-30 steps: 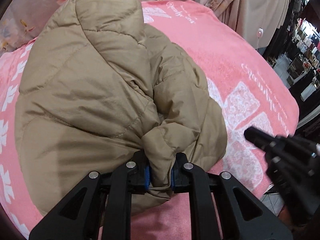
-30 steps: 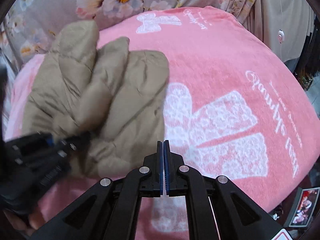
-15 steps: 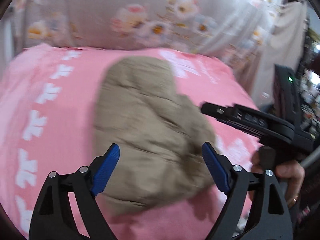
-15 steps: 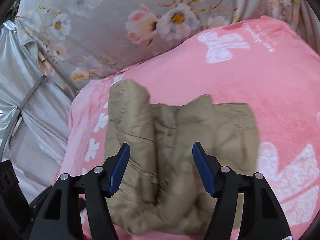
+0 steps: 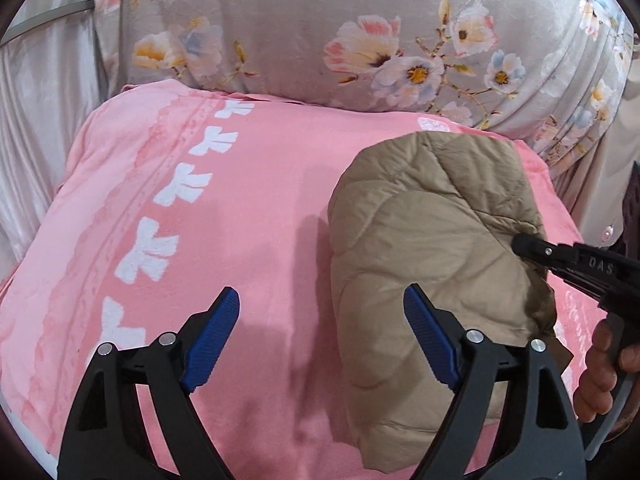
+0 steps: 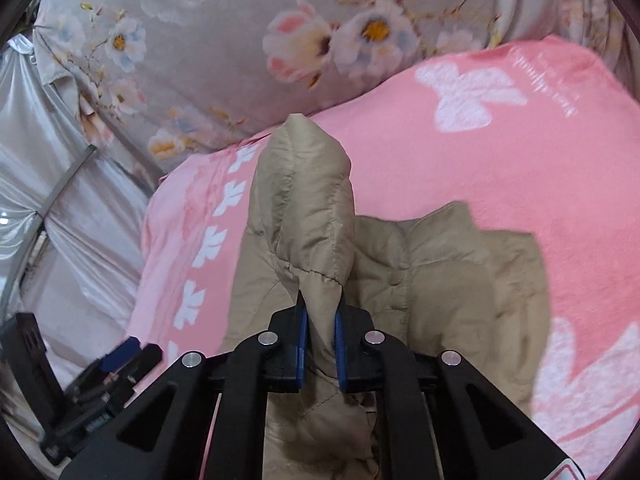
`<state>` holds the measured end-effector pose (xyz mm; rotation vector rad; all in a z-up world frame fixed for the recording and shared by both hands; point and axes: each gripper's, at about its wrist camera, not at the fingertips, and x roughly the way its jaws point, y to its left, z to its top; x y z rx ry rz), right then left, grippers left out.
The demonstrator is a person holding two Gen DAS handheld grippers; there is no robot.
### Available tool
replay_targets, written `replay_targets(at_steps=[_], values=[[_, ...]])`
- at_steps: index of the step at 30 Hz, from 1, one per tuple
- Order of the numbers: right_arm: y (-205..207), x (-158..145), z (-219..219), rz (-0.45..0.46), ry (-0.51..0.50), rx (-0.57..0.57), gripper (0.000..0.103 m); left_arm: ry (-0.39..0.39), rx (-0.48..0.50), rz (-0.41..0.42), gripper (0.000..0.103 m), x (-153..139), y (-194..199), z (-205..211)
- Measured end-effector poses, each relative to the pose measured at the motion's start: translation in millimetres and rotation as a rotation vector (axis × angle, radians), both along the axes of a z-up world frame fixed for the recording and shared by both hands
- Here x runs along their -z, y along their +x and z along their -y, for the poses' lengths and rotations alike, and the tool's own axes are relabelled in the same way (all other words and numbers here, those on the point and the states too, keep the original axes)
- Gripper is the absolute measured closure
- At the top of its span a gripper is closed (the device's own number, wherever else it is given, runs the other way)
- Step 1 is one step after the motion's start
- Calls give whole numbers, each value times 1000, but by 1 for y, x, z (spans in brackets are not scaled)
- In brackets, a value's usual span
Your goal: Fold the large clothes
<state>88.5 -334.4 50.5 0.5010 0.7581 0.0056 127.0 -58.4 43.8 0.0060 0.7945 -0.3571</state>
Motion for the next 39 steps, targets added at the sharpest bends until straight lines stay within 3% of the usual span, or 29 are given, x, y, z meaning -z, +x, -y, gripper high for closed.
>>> replay_targets(at_steps=[7,14,20,32,39], values=[[-27,40,60,-64,36,122,94,-11,120,-11,21,0,8,63],[-57,82,113,29,212,191,94,22,185,-46,21,17,17,126],[-75,120,129,44,332,255,94,75,221,-85,21,41,20,165],[-78,137,108,-31,70,319,92,183,207,-32,9,70,16,198],[-72,141,109,-53,28,320,92,223,196,5,5,86,15,205]])
